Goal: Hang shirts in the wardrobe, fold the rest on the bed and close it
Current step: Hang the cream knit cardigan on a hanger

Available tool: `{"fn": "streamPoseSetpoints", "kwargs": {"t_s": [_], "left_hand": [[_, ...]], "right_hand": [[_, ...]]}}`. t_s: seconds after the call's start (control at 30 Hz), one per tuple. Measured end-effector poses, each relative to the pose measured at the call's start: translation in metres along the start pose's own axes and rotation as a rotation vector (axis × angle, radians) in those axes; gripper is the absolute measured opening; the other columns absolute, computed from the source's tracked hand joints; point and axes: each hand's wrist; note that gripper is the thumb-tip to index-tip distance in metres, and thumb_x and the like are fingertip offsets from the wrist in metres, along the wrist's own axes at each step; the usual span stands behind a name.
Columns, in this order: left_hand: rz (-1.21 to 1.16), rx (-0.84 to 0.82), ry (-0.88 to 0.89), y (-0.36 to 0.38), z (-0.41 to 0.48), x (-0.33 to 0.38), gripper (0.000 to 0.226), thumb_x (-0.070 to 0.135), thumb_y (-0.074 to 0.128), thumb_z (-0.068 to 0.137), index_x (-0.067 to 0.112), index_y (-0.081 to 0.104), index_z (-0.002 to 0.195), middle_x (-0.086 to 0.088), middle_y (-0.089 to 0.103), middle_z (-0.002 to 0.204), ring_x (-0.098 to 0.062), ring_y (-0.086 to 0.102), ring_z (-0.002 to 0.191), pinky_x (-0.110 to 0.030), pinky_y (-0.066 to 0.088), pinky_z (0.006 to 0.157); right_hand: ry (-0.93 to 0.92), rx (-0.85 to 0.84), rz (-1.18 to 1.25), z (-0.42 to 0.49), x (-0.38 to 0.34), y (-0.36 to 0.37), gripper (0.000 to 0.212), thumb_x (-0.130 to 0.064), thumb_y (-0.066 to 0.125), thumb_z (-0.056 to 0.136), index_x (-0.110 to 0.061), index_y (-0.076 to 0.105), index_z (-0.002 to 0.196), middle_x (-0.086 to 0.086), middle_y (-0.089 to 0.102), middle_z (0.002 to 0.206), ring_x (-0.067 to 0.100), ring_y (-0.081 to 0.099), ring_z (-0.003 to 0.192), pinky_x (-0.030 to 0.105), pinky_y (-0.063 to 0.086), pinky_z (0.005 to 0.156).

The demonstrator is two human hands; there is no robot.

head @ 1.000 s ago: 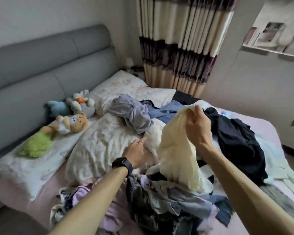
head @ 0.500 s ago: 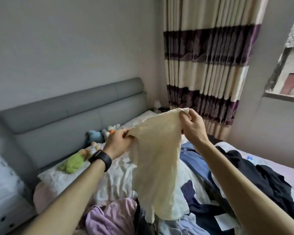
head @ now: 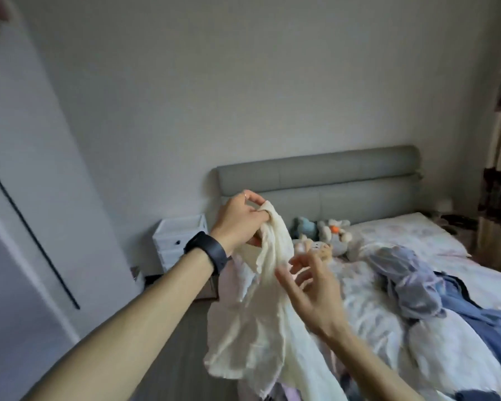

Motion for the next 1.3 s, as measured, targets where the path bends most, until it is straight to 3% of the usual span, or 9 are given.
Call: {"fn": "streamPoseSetpoints", "kwargs": {"t_s": [0.13,0.23,0.33,0.57,0.73,0.87,1.0,1.2,1.3], "left_hand": [[-0.216,0.176,-0.099,-0.064,-0.032,-0.002,0.023,0.002,0.055,0.089,0.019,0.056,0.106,-0.017,0.067,0.102,-0.025,0.07,0.067,-0.034,0.057,0.052],[-0.29,0.284,-0.115,-0.107,-0.062,-0.014,0.028,-0.001,0.046,0.093,0.018,0.056,0.11,-0.019,0.061,0.113,-0.033,0.07,0.092,-0.037,0.06,0.058],[-0.38,0.392,-0.158,-0.149,-0.097,-0.033,0.026,-0.004,0.041,0.095,0.01,0.062,0.103,-0.019,0.061,0.113,-0.027,0.068,0.09,-0.034,0.06,0.058],[-0.415,0.616,-0.24,-0.249,-0.18,-0.095,0.022,-0.002,0.043,0.096,0.005,0.063,0.103,-0.022,0.064,0.113,-0.032,0.068,0.098,-0.029,0.059,0.059],[-0.286,0.788,-0.36,-0.312,-0.243,-0.145,0.019,-0.001,0.05,0.09,0.007,0.068,0.091,-0.017,0.069,0.1,-0.032,0.069,0.094,-0.032,0.06,0.059],[0.177,0.699,-0.538,-0.349,-0.289,-0.178,0.02,0.009,0.06,0.083,-0.001,0.071,0.095,-0.014,0.069,0.085,-0.033,0.071,0.074,-0.048,0.062,0.066],[0.497,0.452,-0.669,-0.377,-0.343,-0.194,0.02,0.027,0.061,0.081,0.009,0.068,0.086,-0.014,0.065,0.074,-0.026,0.063,0.06,-0.03,0.051,0.054],[0.415,0.23,-0.722,-0.383,-0.399,-0.212,0.022,0.035,0.055,0.061,0.015,0.058,0.071,-0.003,0.055,0.082,-0.022,0.05,0.084,-0.035,0.033,0.077],[0.302,0.304,-0.773,-0.384,-0.427,-0.223,0.02,0.039,0.064,0.069,0.021,0.066,0.076,0.008,0.064,0.089,-0.019,0.057,0.093,-0.034,0.037,0.08]], "right_hand": [[-0.044,-0.204,-0.126,-0.044,-0.033,0.079,0.057,-0.09,0.053,0.072,-0.045,0.039,0.104,-0.026,0.049,0.103,0.0,0.058,0.088,0.027,0.05,0.065],[-0.056,-0.29,-0.222,-0.069,-0.048,0.123,0.078,-0.097,0.045,0.067,-0.037,0.042,0.117,-0.023,0.043,0.109,0.002,0.055,0.093,0.029,0.047,0.066],[-0.071,-0.372,-0.327,-0.101,-0.06,0.161,0.093,-0.098,0.041,0.068,-0.028,0.048,0.129,-0.013,0.049,0.123,0.015,0.056,0.109,0.035,0.052,0.072],[0.048,-0.598,-0.427,-0.143,-0.05,0.187,0.01,-0.035,0.054,0.09,-0.027,0.049,0.093,0.001,0.07,0.097,0.035,0.066,0.09,0.033,0.036,0.061],[0.068,-0.622,-0.402,-0.136,-0.058,0.169,0.011,-0.027,0.059,0.087,-0.027,0.066,0.095,0.002,0.073,0.085,0.033,0.066,0.086,0.035,0.045,0.067],[0.083,-0.848,-0.298,-0.118,-0.077,0.181,0.016,-0.03,0.061,0.093,-0.018,0.069,0.086,0.004,0.07,0.081,0.027,0.063,0.081,0.037,0.046,0.07],[0.389,-1.013,0.022,-0.121,-0.094,0.192,0.02,-0.033,0.067,0.091,-0.017,0.078,0.087,0.004,0.077,0.088,0.023,0.072,0.083,0.026,0.053,0.066],[0.547,-1.166,0.476,-0.139,-0.102,0.221,0.046,-0.031,0.071,0.08,-0.008,0.073,0.119,0.016,0.071,0.119,0.035,0.068,0.111,0.047,0.051,0.1],[0.556,-1.148,0.461,-0.15,-0.102,0.24,0.041,-0.024,0.073,0.08,-0.004,0.07,0.115,0.017,0.073,0.106,0.034,0.071,0.096,0.047,0.054,0.092]]}}
Point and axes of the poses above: each hand's wrist, its own z-axis towards the middle knuckle, its own y-axis out of the palm, x = y × z
